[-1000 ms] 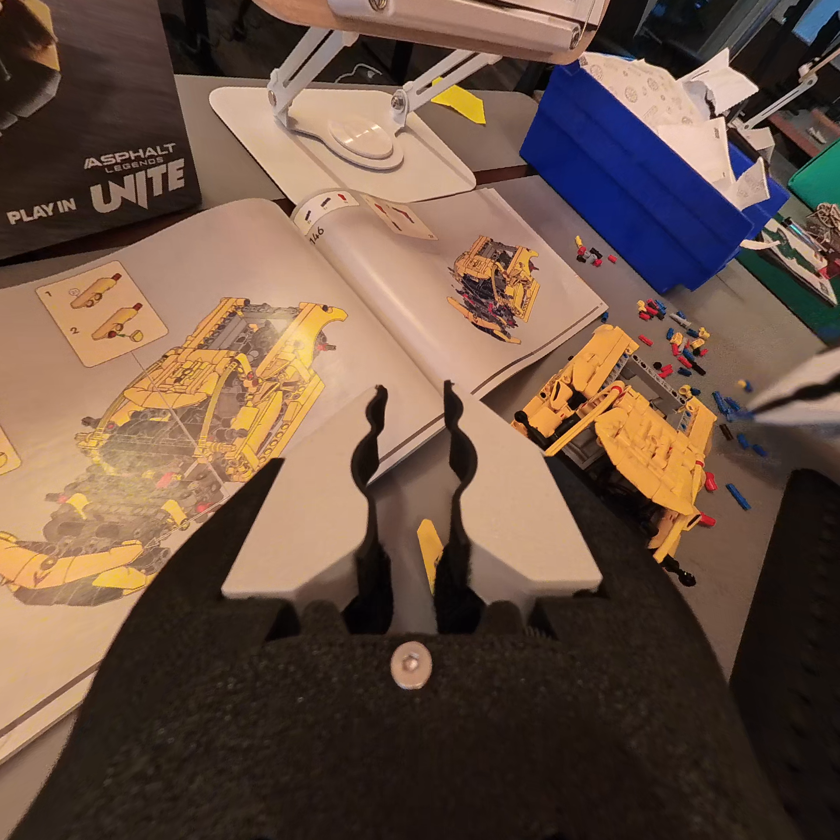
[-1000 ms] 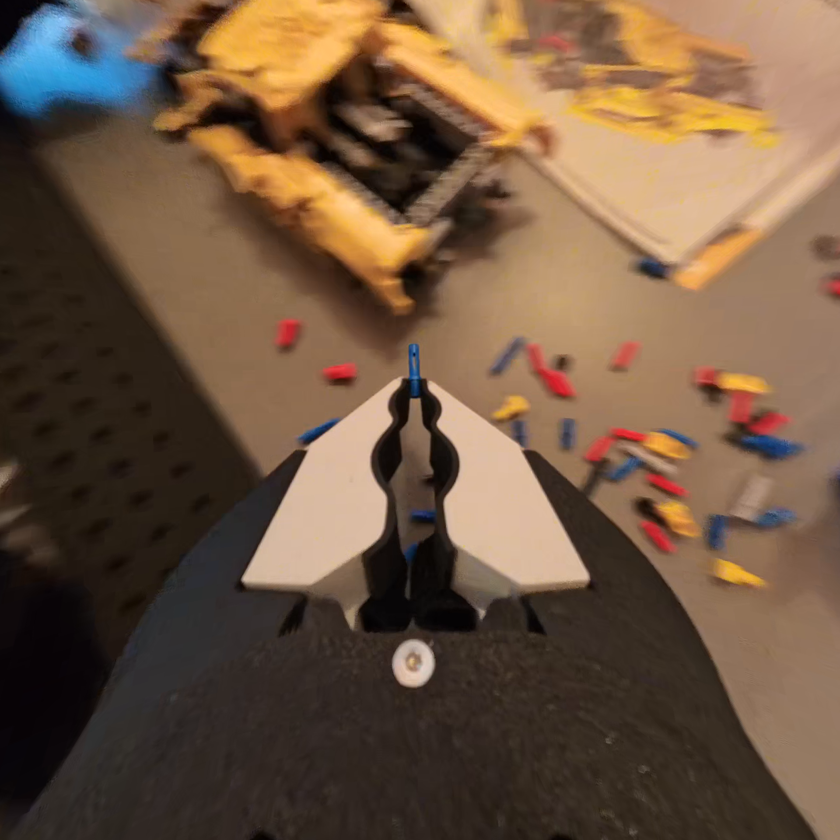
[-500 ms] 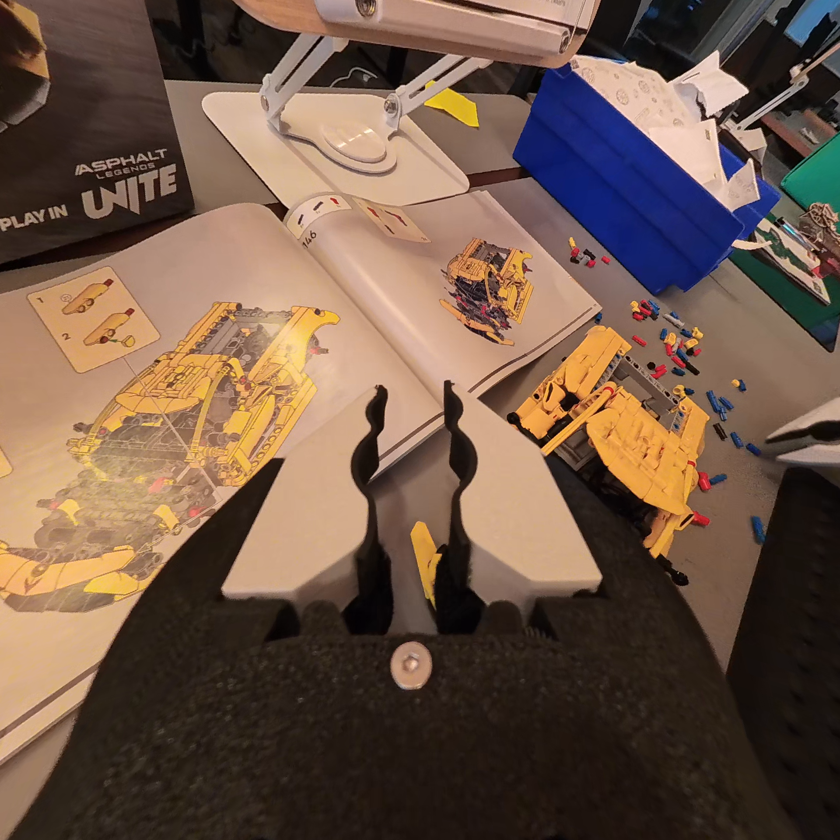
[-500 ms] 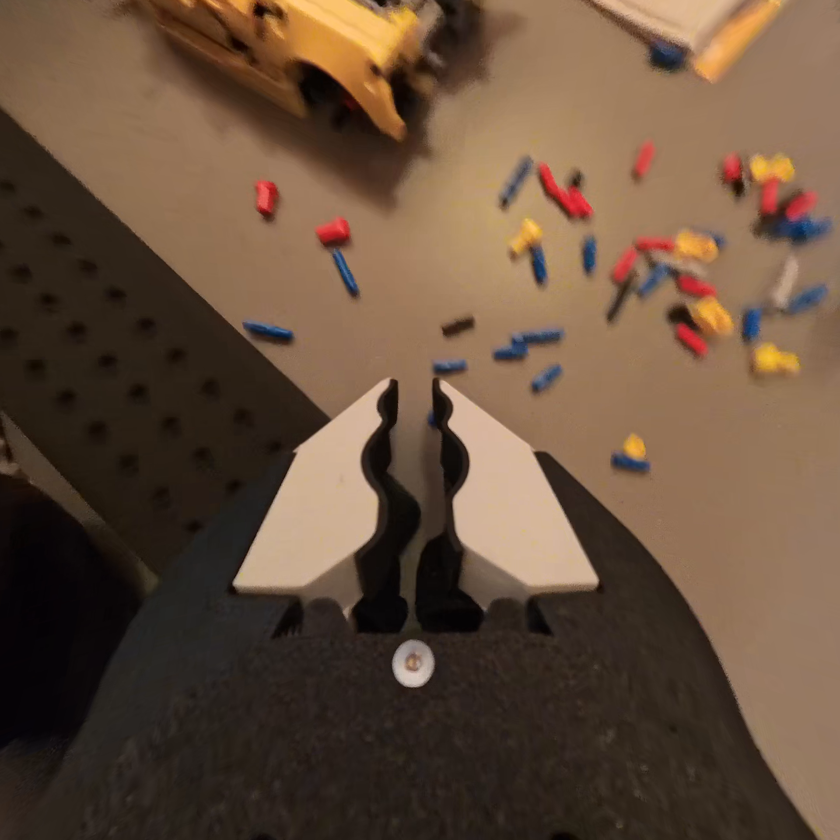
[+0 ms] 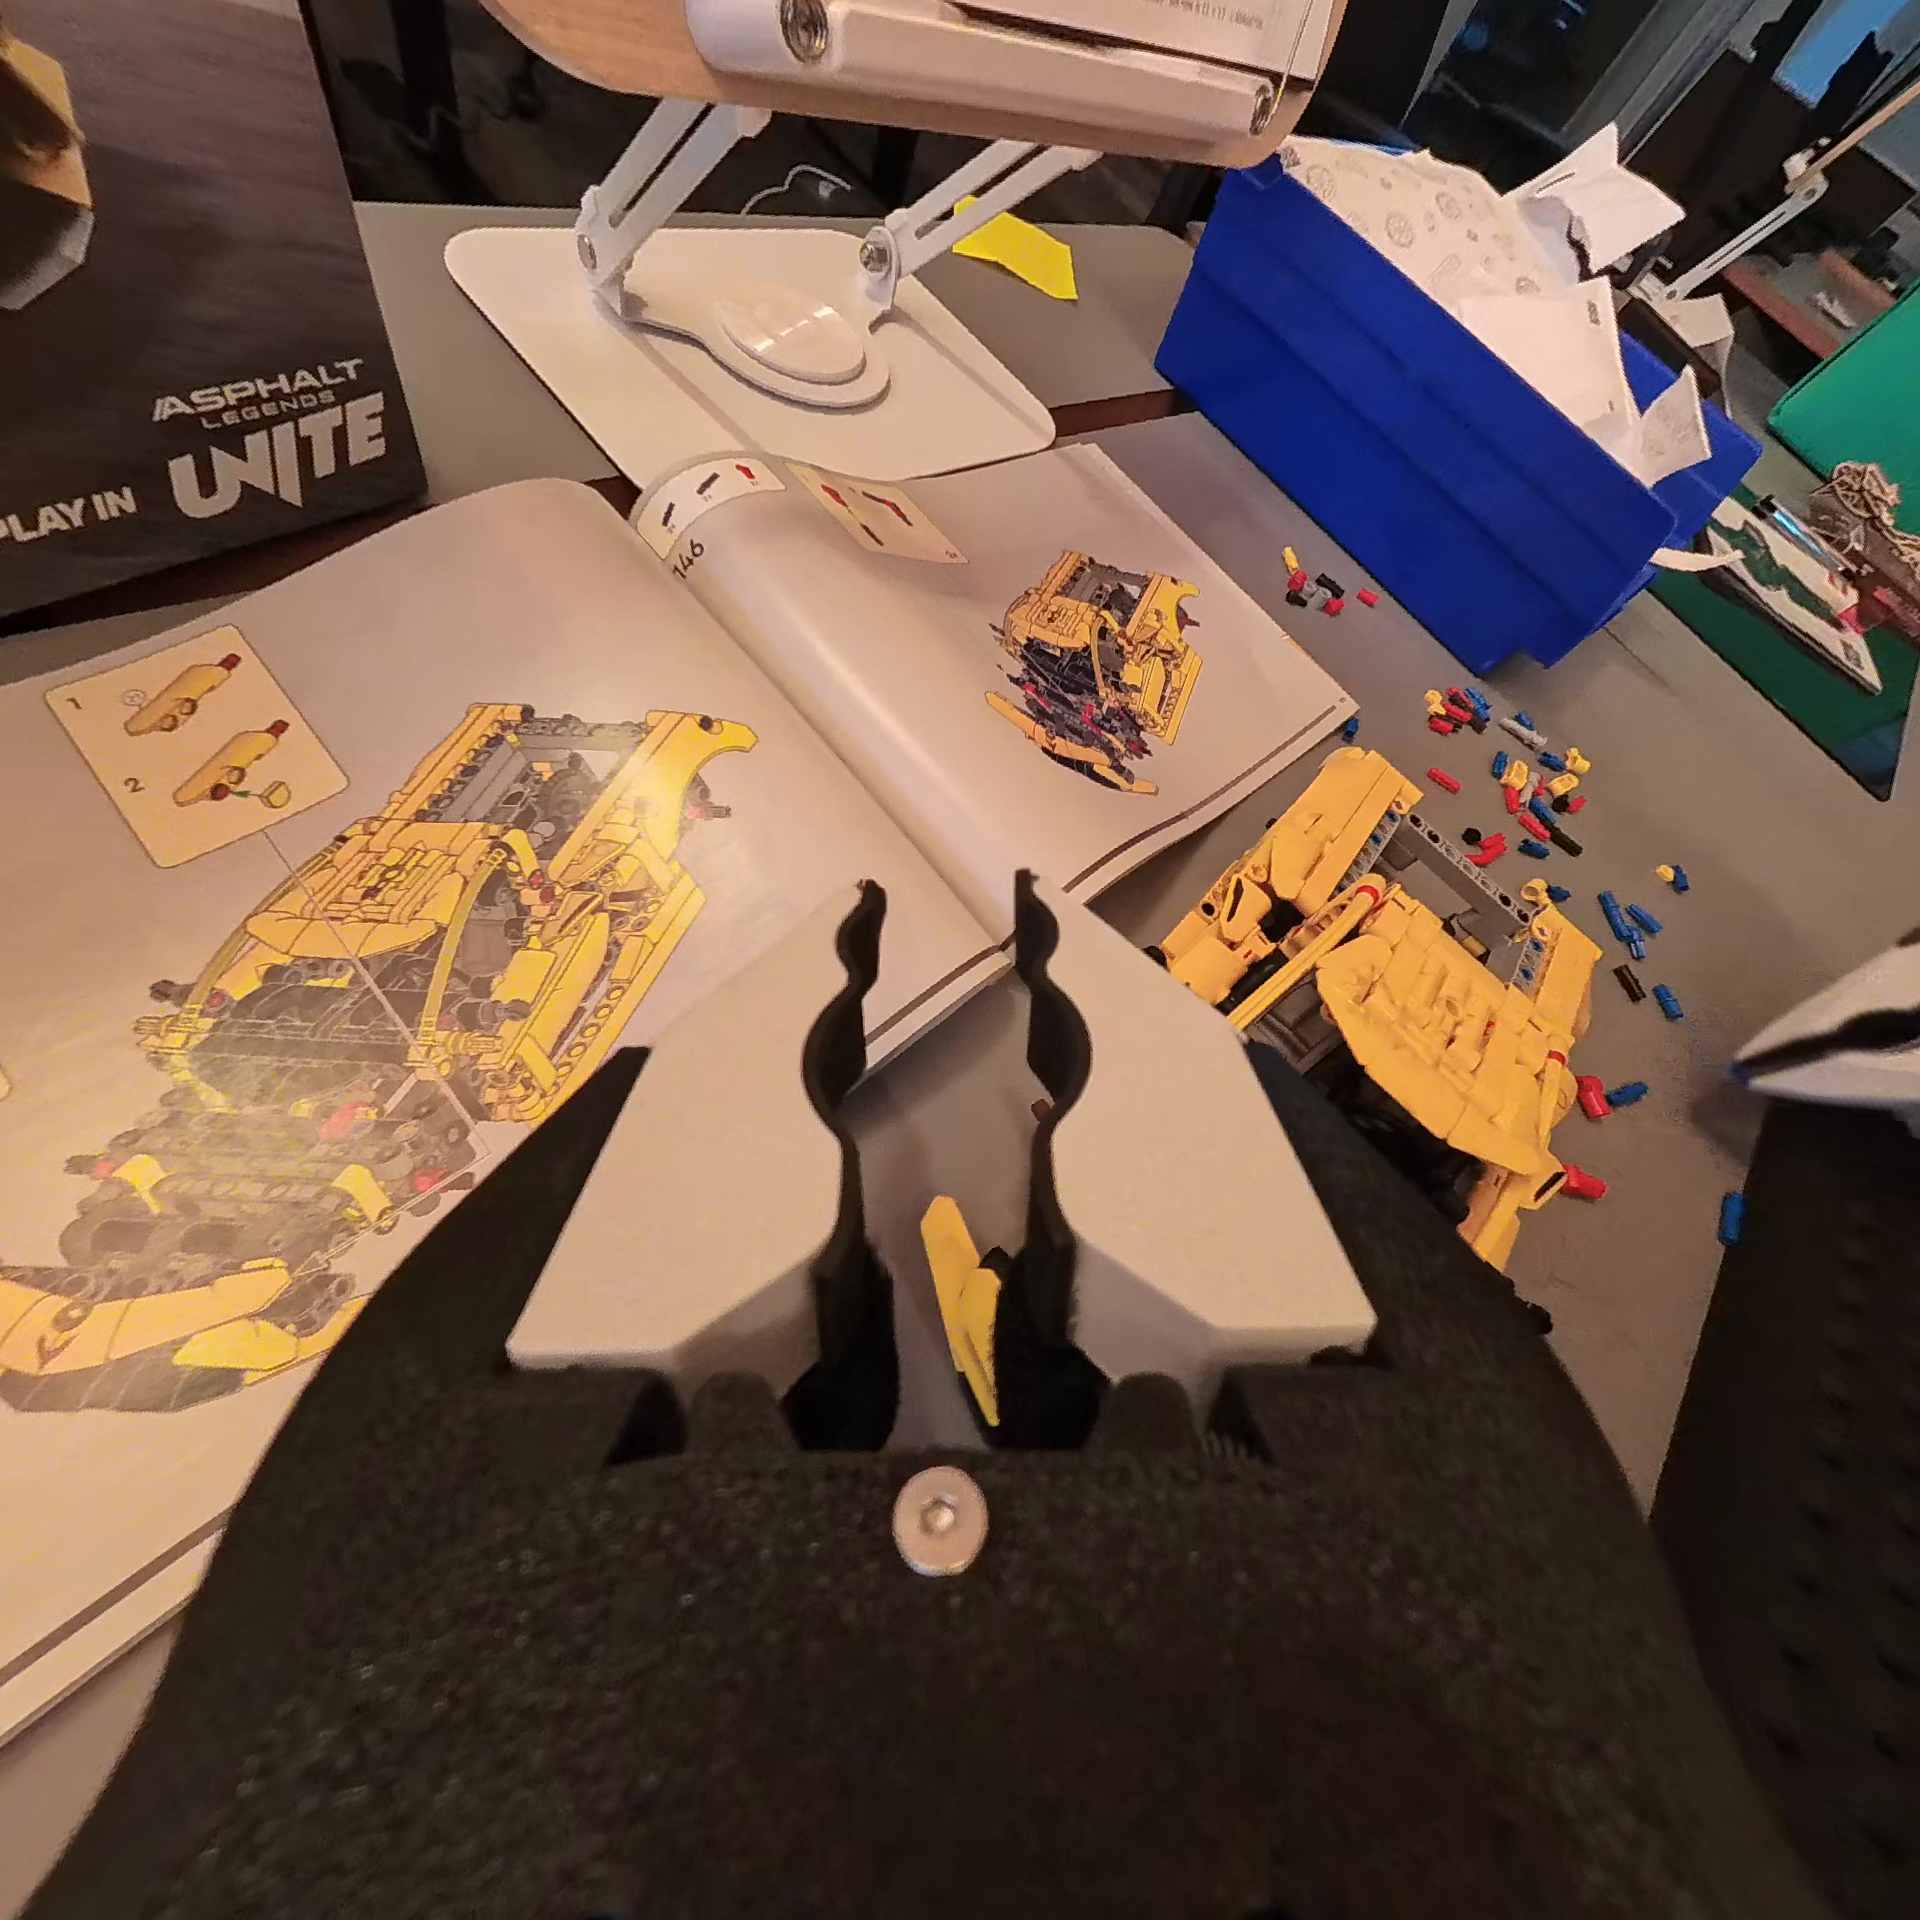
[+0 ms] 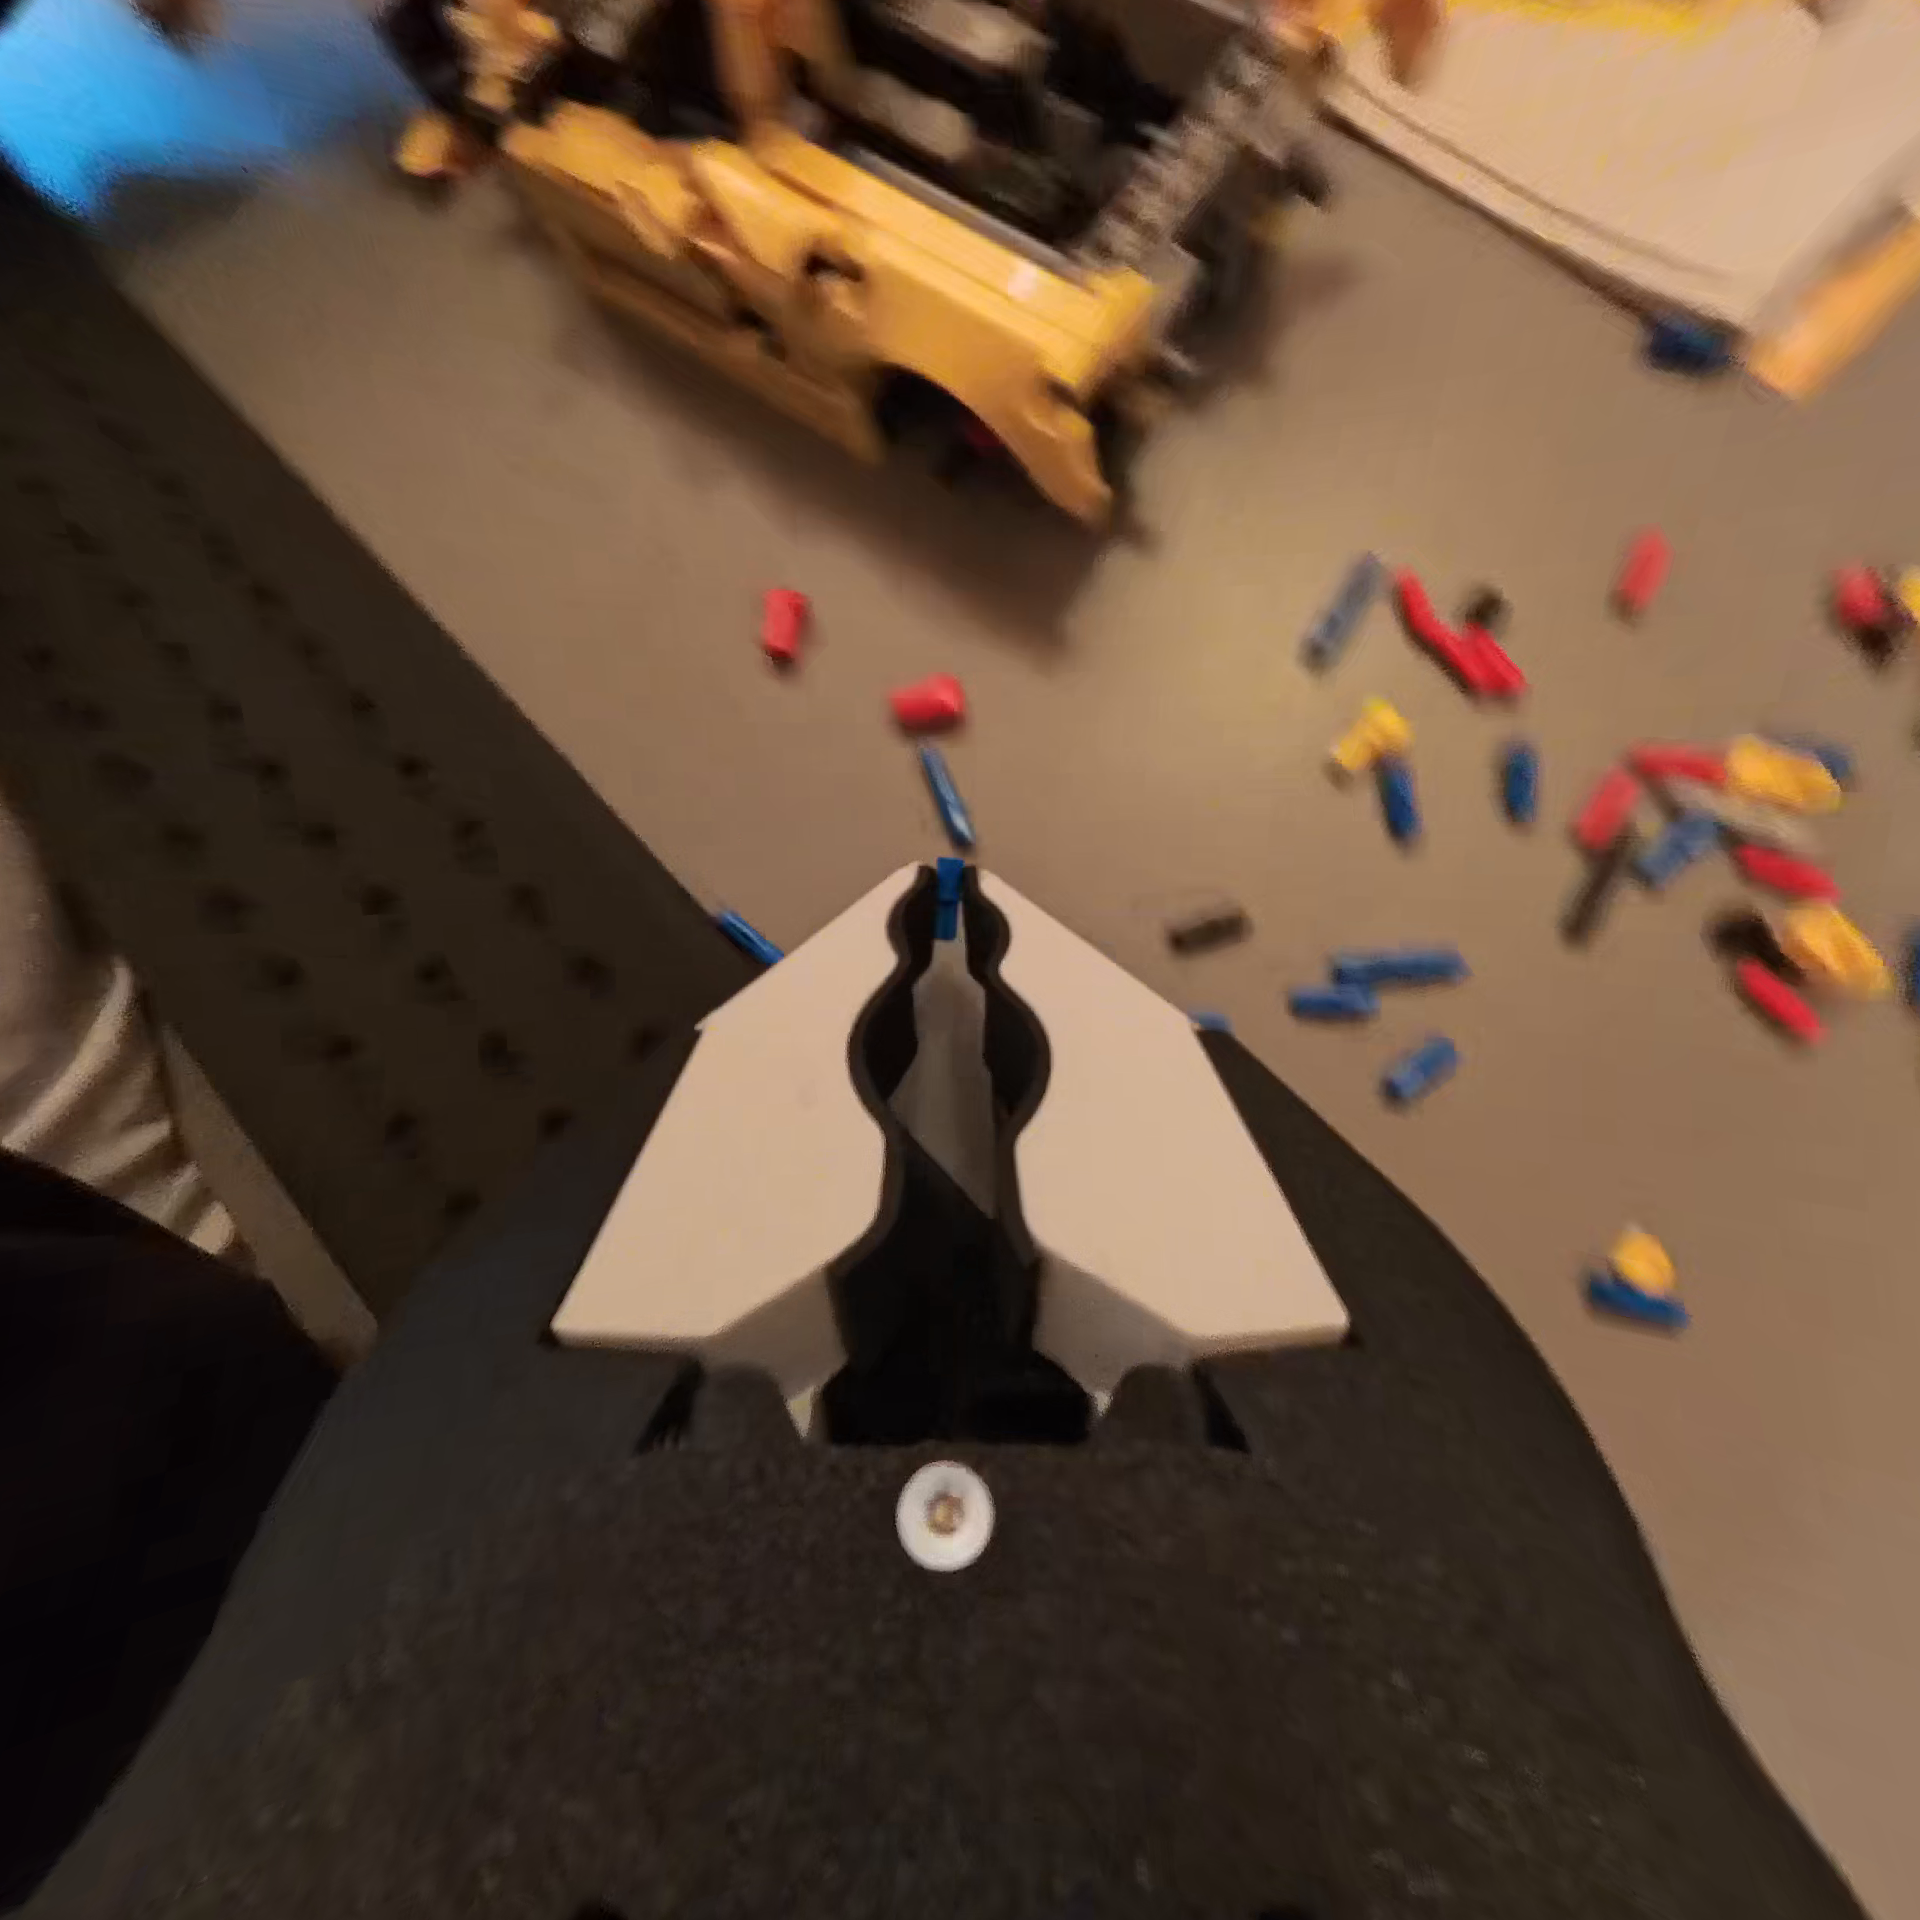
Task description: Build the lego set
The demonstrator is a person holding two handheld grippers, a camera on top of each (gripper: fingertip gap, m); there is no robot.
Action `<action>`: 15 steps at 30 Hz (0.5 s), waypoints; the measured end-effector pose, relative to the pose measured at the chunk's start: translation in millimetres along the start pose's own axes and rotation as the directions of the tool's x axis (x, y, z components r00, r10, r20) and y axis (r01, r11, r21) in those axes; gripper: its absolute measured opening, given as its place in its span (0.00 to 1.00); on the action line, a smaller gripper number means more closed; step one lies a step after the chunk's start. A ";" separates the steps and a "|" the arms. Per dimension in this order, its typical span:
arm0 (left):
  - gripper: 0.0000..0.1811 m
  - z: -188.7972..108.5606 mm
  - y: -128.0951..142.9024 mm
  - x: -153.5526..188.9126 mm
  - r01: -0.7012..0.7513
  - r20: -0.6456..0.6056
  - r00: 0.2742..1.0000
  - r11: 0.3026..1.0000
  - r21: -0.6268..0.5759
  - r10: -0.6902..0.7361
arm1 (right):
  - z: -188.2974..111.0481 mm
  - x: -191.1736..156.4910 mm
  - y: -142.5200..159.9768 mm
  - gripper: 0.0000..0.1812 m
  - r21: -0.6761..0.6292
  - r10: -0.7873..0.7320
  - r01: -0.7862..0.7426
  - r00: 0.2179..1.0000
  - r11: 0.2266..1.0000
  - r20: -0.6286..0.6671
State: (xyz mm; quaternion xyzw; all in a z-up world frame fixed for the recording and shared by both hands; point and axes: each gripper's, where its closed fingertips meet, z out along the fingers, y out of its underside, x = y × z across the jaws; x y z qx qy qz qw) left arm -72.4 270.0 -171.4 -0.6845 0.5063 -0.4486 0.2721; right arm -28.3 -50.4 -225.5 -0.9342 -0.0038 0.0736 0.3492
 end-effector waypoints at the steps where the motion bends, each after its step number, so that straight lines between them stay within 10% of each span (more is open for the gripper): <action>1: 0.14 0.1 0.4 0.7 -0.003 -0.001 1.000 1.000 -0.002 0.003 | 8.8 -8.2 -3.3 0.02 -0.031 -0.050 0.050 0.999 0.998 0.010; 8: 0.14 -3.2 -3.1 1.4 -0.004 -0.002 1.000 1.000 0.012 0.004 | 37.0 -23.5 2.7 0.02 -0.108 -0.091 0.098 0.993 0.989 0.075; 15: 0.14 -3.1 -3.2 3.2 -0.008 -0.007 1.000 1.000 0.012 0.008 | -10.2 36.2 16.0 0.12 -0.009 0.006 -0.007 0.989 1.000 -0.150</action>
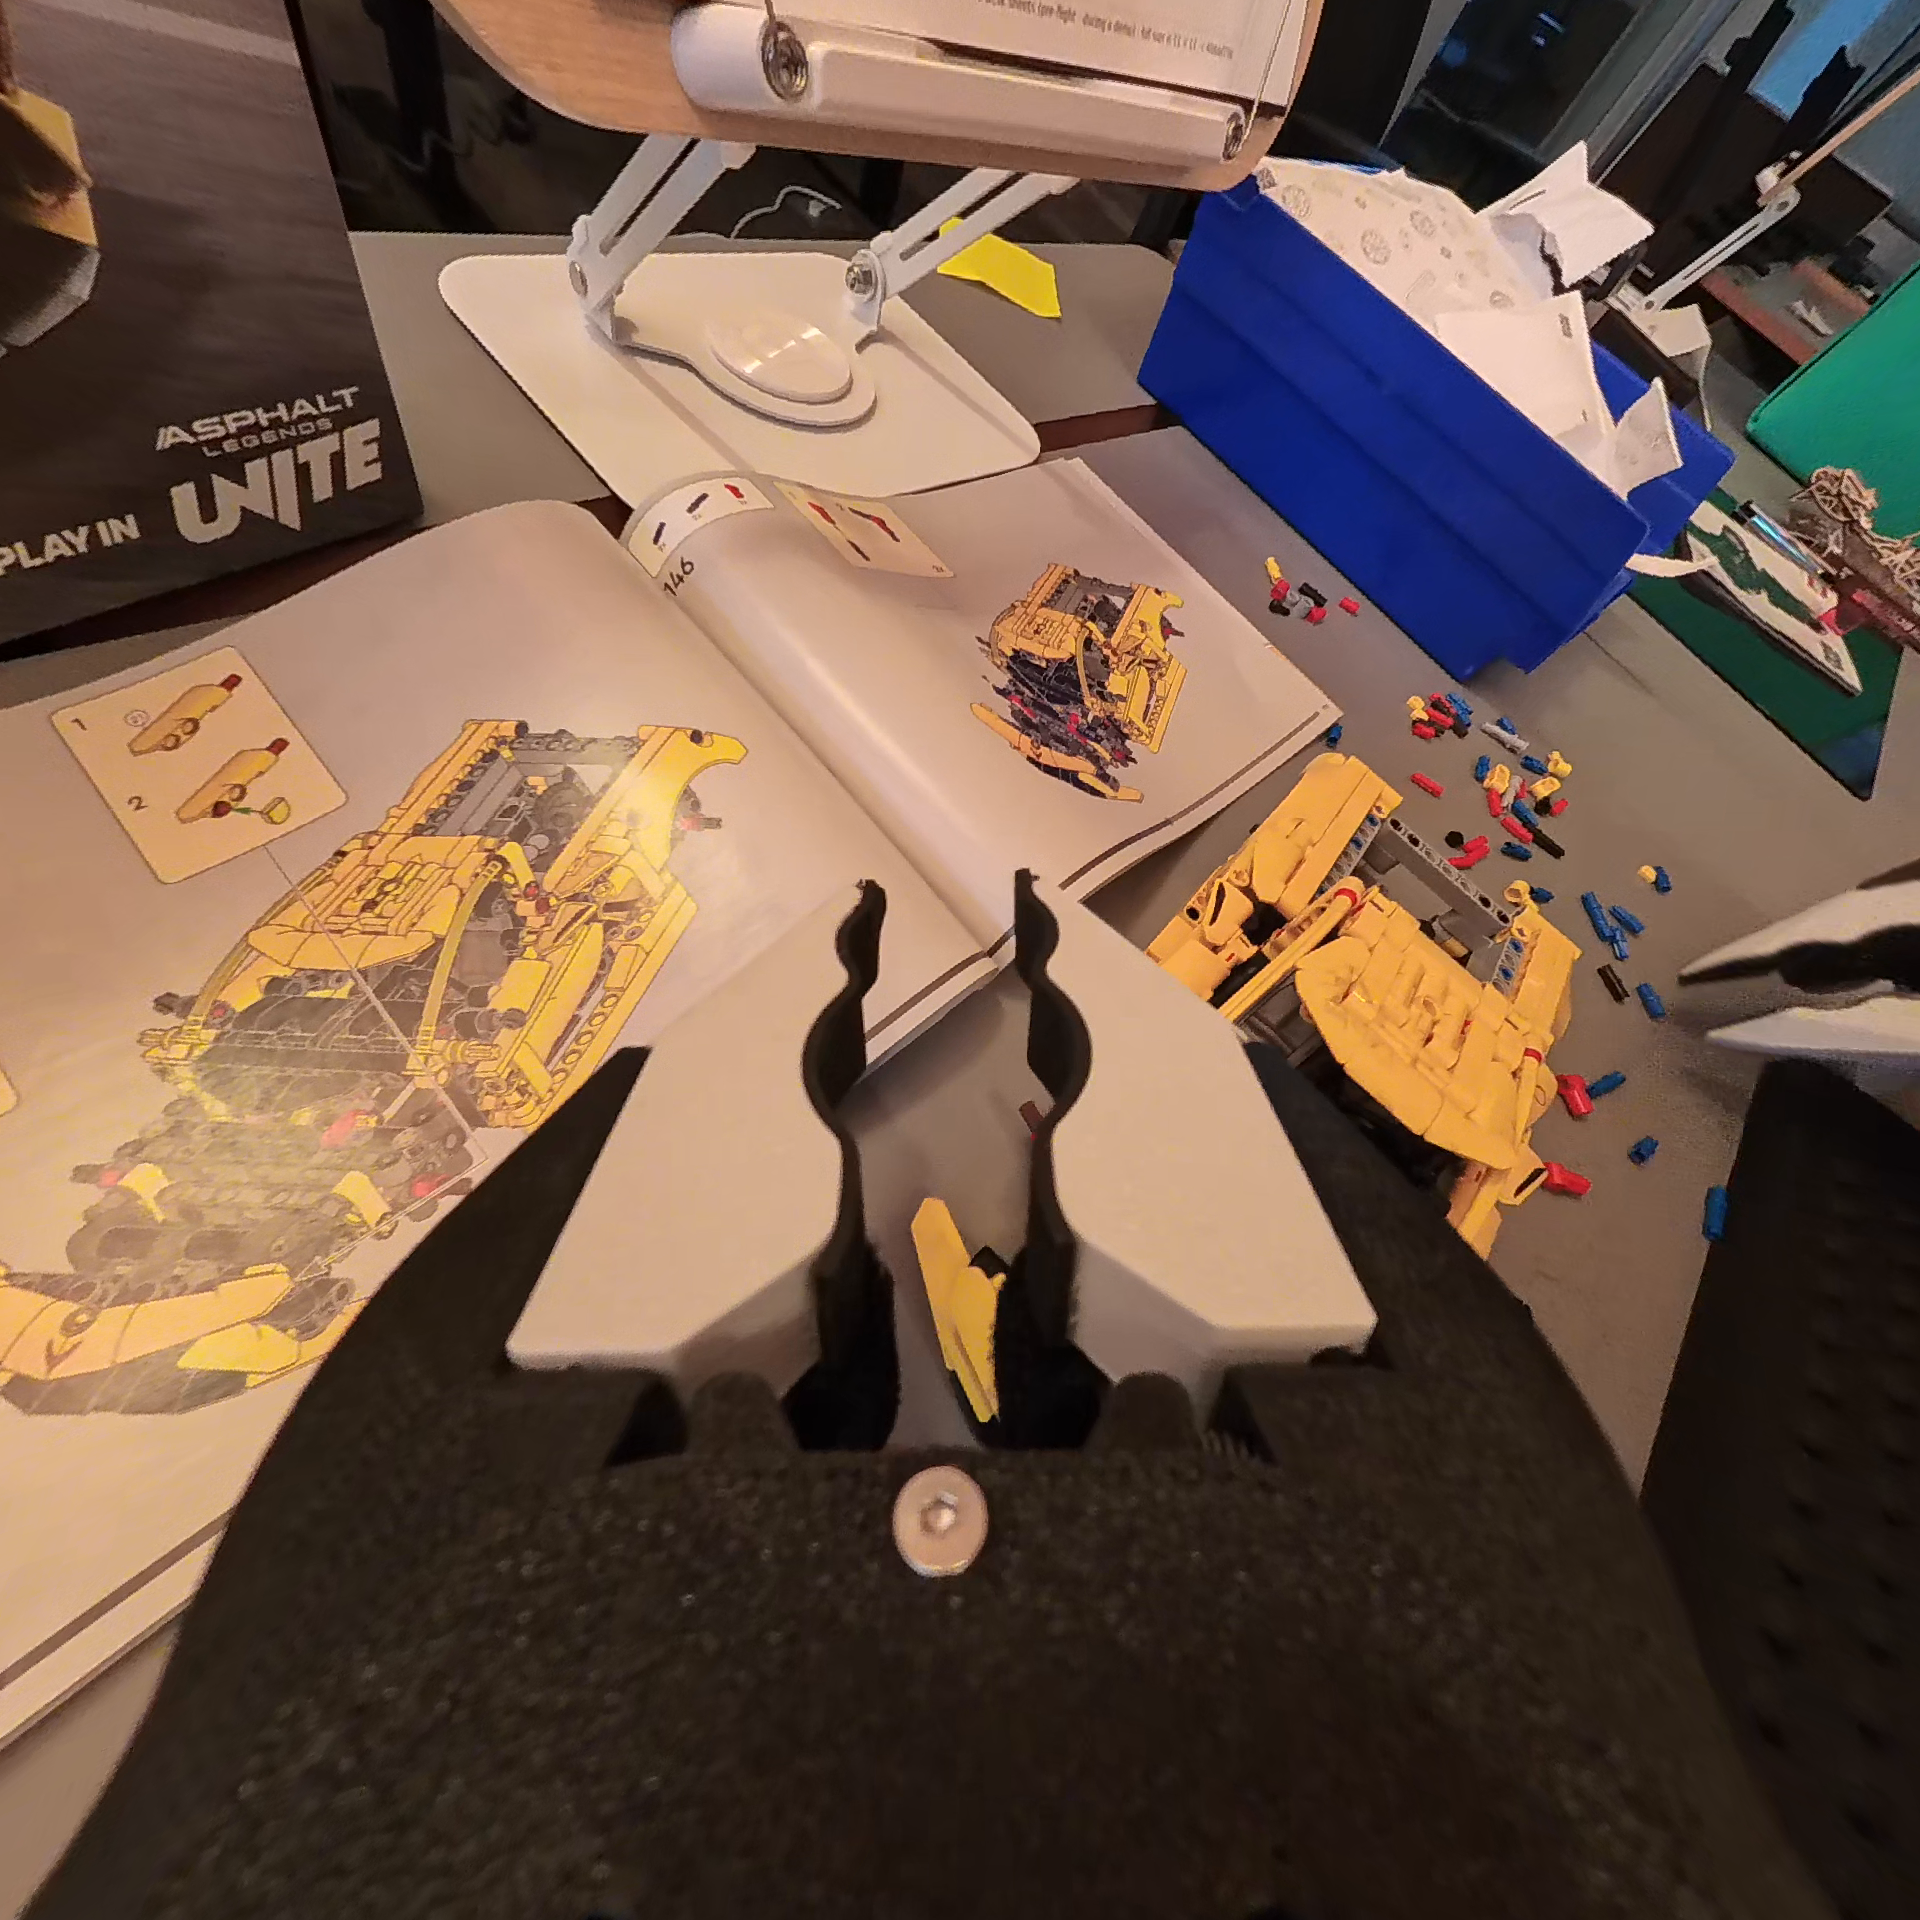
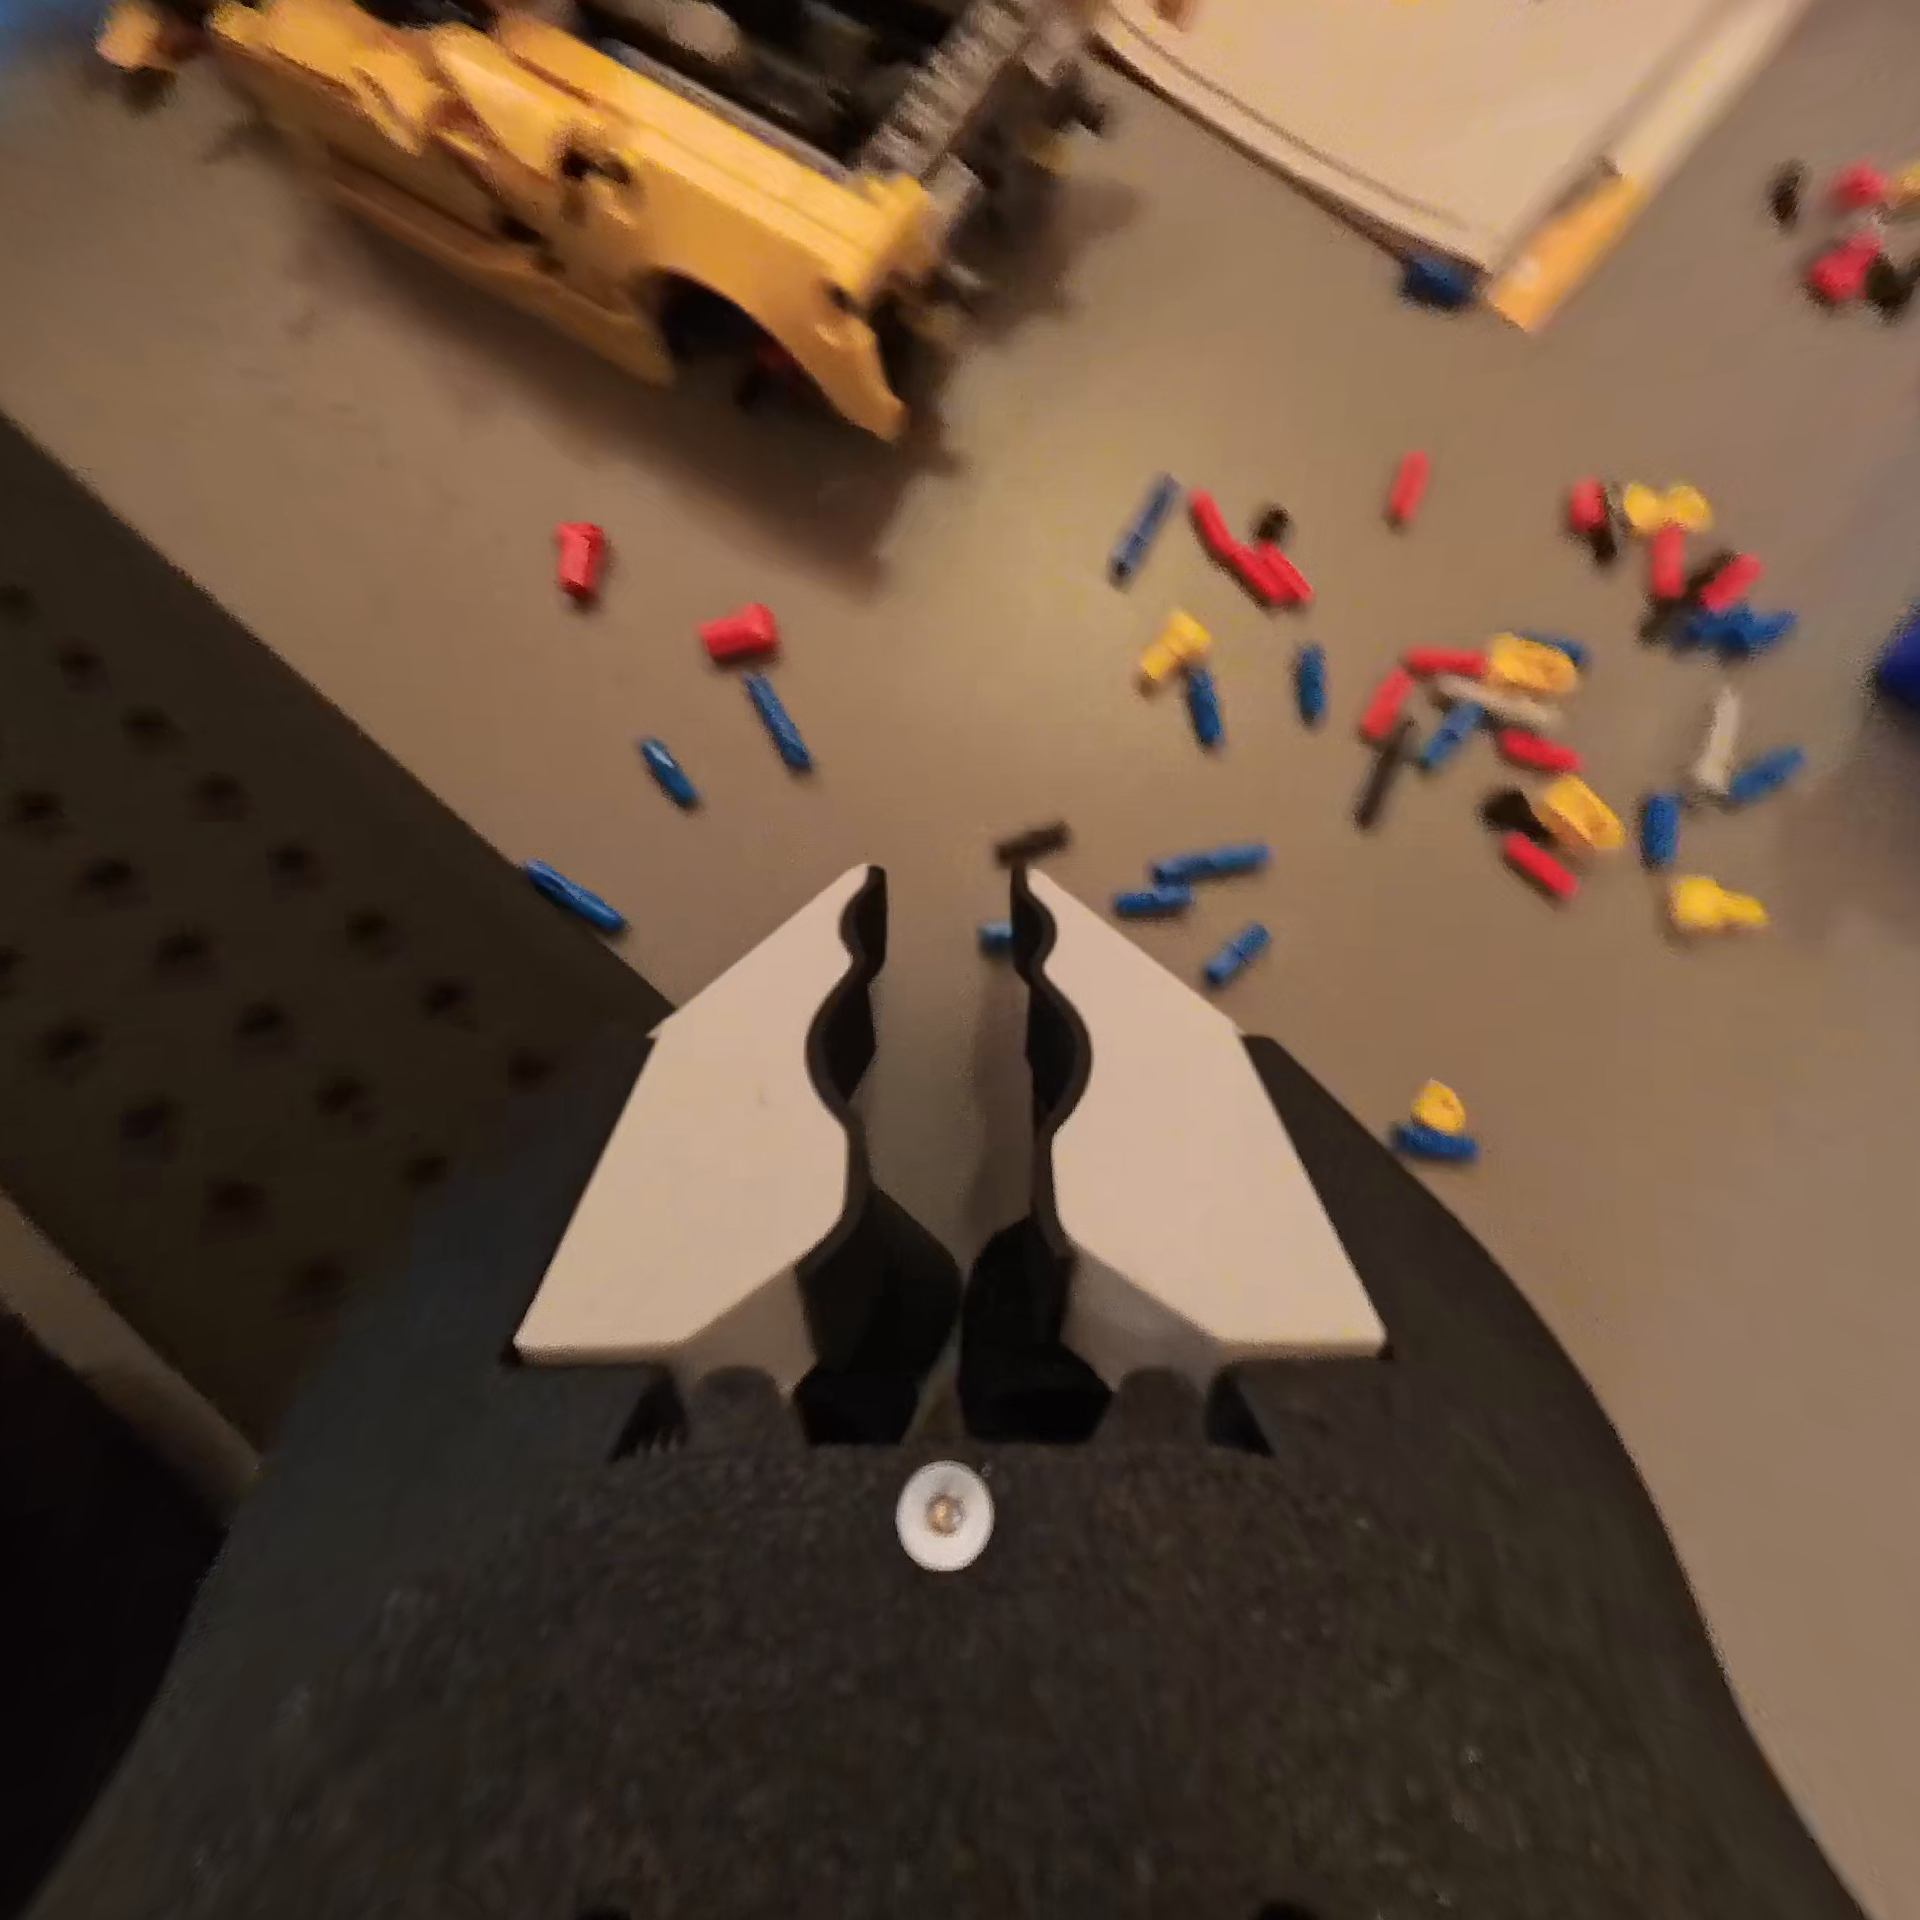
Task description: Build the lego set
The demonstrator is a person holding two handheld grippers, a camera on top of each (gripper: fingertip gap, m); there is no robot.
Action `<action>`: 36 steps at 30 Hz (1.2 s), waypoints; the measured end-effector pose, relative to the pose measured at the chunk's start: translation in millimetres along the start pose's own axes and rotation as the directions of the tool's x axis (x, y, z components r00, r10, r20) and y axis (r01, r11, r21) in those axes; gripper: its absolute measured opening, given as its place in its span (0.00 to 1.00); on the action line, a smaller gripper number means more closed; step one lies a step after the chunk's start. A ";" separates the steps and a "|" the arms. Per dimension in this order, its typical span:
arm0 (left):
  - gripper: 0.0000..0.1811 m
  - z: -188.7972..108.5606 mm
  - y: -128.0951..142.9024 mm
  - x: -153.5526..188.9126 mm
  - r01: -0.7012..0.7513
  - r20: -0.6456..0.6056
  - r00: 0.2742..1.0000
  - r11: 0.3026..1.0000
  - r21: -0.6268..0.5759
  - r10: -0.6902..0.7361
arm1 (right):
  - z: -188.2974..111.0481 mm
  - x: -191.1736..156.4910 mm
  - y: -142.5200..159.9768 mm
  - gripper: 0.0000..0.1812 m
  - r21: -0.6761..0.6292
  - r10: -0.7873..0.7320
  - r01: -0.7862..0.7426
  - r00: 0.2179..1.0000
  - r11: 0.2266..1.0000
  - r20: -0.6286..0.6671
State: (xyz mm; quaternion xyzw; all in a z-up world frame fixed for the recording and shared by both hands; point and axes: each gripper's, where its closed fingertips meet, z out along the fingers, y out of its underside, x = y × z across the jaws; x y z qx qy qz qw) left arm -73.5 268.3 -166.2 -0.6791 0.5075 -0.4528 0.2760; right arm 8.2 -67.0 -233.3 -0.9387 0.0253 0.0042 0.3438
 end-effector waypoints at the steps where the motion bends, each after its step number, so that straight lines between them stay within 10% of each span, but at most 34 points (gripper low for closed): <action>1: 0.14 0.1 0.2 0.1 -0.002 0.001 1.000 1.000 -0.001 0.002 | -1.7 9.1 8.7 0.14 -0.014 0.018 -0.018 1.000 1.000 -0.020; 24: 0.14 -1.7 -0.9 0.2 -0.005 0.005 1.000 1.000 0.004 0.005 | 35.1 -52.5 -12.6 0.08 -0.060 -0.135 0.146 0.979 0.987 0.156; 36: 0.14 -3.3 -1.1 0.3 -0.005 0.005 1.000 1.000 0.005 0.005 | 23.7 14.6 1.0 0.14 -0.060 -0.023 0.020 0.998 0.998 -0.055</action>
